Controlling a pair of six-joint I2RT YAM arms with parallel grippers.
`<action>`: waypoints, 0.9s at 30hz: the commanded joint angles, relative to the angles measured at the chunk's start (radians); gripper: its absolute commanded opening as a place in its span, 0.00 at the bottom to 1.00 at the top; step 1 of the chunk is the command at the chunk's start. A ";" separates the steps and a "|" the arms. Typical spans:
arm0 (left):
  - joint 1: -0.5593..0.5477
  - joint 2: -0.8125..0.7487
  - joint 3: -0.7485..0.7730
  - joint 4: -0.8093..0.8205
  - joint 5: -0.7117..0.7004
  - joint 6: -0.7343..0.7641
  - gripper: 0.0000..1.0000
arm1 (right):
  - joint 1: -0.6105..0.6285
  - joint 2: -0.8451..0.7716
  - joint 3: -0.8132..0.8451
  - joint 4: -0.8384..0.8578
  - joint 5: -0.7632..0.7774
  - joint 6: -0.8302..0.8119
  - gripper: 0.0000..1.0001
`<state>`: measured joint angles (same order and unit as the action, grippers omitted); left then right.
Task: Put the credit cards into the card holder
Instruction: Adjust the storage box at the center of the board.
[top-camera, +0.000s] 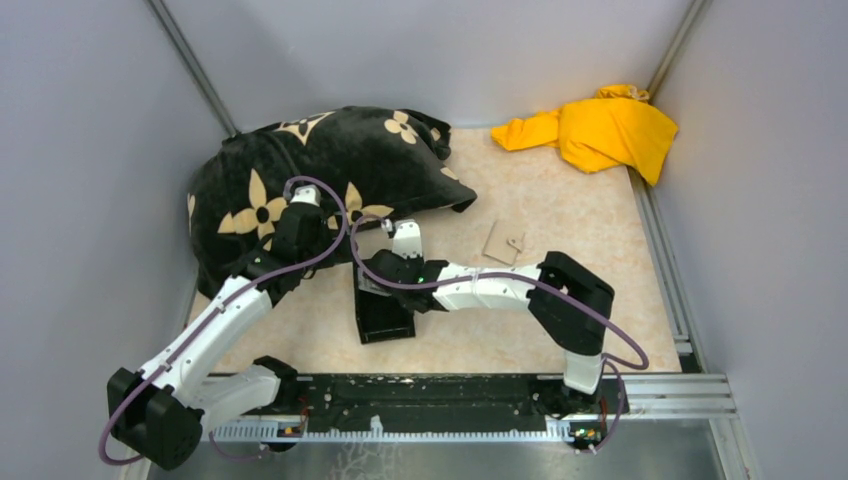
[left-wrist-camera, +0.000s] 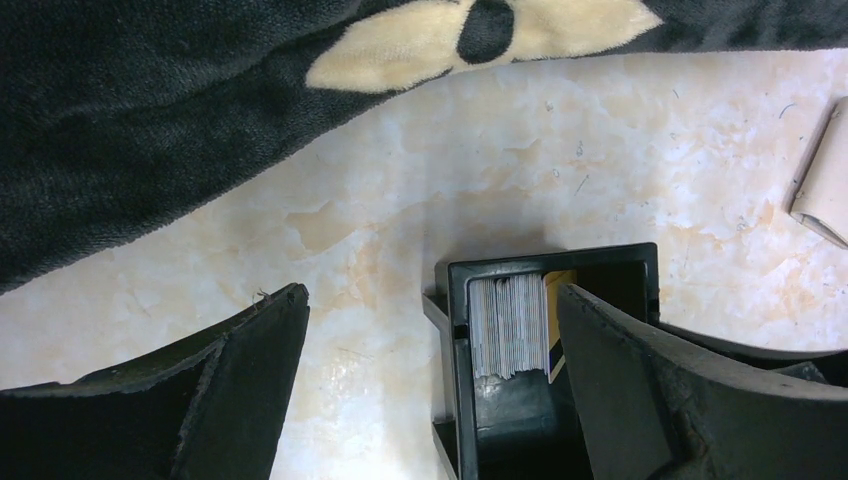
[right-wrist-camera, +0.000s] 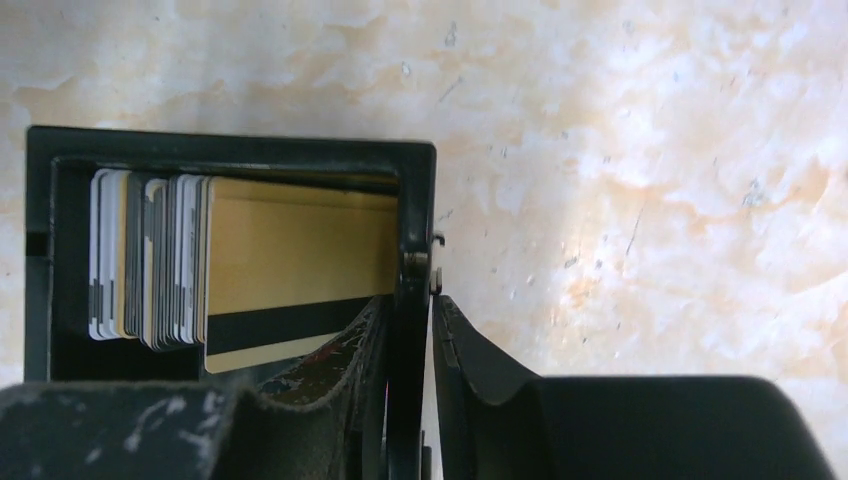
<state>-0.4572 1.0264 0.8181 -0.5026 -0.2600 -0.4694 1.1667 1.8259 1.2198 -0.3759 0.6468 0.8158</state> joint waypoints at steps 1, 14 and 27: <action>0.006 -0.011 -0.011 -0.004 0.025 -0.019 0.99 | -0.032 -0.066 0.014 0.147 -0.014 -0.252 0.23; 0.005 0.000 -0.043 0.014 0.093 -0.057 0.99 | -0.205 -0.004 0.092 0.232 -0.233 -0.455 0.11; 0.004 0.007 -0.081 0.029 0.139 -0.110 0.99 | -0.249 0.109 0.242 0.247 -0.281 -0.567 0.09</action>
<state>-0.4572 1.0351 0.7612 -0.4938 -0.1520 -0.5480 0.9257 1.9190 1.3701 -0.1940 0.3824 0.3019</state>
